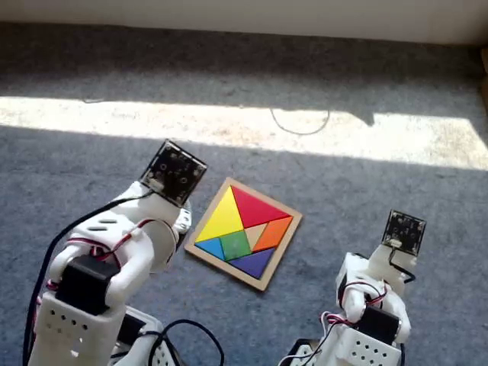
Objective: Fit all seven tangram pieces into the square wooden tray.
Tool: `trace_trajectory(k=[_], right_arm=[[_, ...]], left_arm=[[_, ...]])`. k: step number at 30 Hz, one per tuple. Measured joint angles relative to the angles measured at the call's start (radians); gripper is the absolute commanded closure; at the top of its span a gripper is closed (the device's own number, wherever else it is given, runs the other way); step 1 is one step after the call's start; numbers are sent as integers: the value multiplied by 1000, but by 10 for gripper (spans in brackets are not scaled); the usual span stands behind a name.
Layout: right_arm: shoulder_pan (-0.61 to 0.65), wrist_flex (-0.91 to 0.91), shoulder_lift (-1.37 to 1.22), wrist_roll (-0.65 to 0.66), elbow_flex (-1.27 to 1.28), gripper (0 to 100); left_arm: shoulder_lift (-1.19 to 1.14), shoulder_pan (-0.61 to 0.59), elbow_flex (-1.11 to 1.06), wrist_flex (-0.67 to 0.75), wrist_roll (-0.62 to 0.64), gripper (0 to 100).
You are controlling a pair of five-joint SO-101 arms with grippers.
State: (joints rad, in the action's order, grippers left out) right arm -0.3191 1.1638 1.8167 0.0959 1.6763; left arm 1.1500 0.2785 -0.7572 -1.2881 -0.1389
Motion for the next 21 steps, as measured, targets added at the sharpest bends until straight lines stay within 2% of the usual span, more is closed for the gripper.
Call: trace_trajectory(k=[10,15,21], right_arm=[[0,0,0,0,0,994],[2,0,0,0,0,994],[2,0,0,0,0,994]], left_arm=[[187,-299,-235,3,0,989],[319,-446,-381,78,0,989],[534,-516,-598,147,0,989]])
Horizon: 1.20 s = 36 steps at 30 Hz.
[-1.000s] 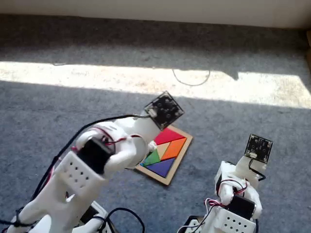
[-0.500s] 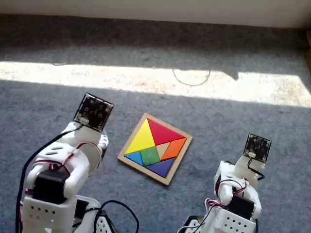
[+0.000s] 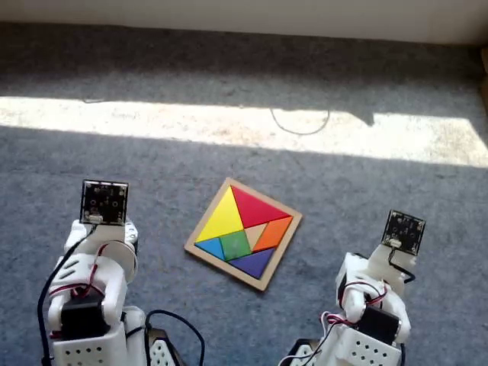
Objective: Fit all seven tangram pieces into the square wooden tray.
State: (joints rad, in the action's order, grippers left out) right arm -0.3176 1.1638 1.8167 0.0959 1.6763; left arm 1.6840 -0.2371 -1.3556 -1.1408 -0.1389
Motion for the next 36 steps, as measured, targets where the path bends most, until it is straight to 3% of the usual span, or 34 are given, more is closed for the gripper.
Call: trace_trajectory(k=[3,8,11,20,32,36], right_arm=[[5,0,0,0,0,994],[29,20,0,0,0,994],[29,71,0,0,0,994],[29,78,0,0,0,994],[32,78,0,0,0,994],[32,78,0,0,0,994]], left_arm=[[94,-2,-97,2,0,973],[101,-2,-207,8,0,844],[101,-8,-267,8,0,816],[101,-49,-319,6,0,819],[101,-210,-319,-123,0,823],[101,-256,-319,-167,0,944]])
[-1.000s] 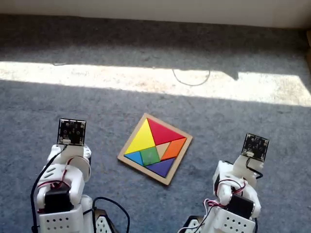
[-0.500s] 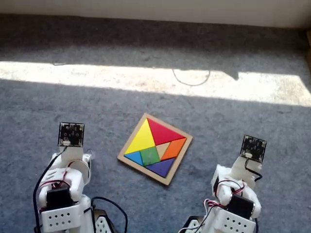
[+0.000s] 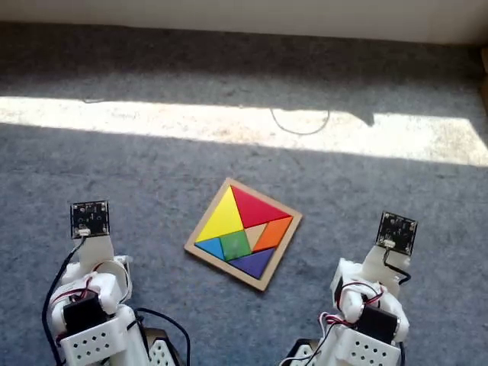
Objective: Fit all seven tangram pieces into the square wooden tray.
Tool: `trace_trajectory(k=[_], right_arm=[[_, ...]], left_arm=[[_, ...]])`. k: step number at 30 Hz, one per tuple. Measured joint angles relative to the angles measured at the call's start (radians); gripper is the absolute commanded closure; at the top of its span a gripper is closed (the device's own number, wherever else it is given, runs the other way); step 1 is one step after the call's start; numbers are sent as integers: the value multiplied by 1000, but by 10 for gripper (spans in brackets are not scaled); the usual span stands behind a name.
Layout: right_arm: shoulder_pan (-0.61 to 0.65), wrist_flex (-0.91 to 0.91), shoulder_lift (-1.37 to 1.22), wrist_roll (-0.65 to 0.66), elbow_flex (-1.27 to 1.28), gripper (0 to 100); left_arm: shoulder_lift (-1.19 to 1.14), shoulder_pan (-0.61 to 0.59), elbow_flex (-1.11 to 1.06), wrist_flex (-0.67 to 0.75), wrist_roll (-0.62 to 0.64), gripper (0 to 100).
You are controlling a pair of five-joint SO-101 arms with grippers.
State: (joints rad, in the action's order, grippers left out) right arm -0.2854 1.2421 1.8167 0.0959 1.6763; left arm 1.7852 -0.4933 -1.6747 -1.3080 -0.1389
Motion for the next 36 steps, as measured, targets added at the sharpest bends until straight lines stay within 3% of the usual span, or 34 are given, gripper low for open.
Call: trace_trajectory(k=[2,36], right_arm=[[0,0,0,0,0,994],[2,0,0,0,0,994]], left_arm=[[0,-18,0,-3,0,997],[0,-26,0,-3,0,993]])
